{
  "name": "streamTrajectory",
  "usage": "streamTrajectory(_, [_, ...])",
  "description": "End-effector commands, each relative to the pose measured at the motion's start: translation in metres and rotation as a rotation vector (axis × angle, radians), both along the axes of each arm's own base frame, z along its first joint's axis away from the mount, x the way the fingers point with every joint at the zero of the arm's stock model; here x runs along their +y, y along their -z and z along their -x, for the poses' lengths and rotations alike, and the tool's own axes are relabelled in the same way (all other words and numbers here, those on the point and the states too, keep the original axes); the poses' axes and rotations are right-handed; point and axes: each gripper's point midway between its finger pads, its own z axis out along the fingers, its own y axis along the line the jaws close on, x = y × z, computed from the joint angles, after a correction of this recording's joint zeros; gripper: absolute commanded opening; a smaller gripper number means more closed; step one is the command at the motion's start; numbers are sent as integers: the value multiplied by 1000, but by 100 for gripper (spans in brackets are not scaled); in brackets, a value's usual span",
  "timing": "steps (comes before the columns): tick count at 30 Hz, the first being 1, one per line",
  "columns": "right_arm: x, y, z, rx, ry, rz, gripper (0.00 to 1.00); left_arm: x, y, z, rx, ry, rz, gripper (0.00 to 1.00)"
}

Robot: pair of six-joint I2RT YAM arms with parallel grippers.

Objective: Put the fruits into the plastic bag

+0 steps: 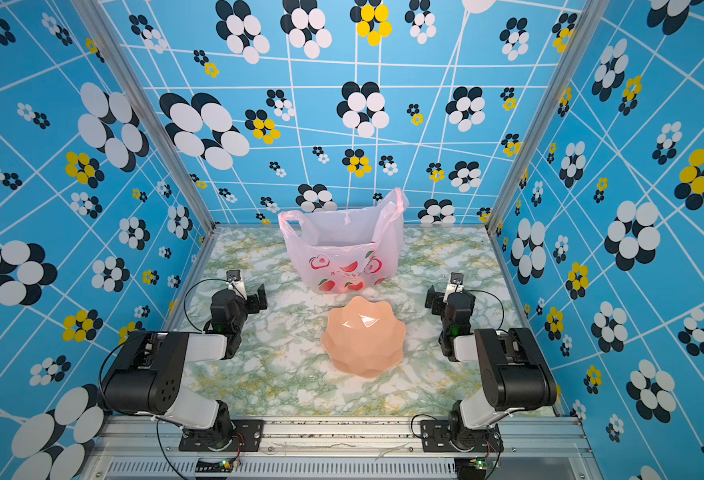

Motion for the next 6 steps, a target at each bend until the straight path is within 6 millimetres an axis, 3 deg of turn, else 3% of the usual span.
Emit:
streamTrajectory(1, [0, -4, -4, -4, -8, 1, 99, 1, 2, 2, -4, -12, -5, 99])
streamTrajectory(6, [1, -4, -5, -5, -9, 2, 99, 1, 2, 2, -4, -12, -5, 99])
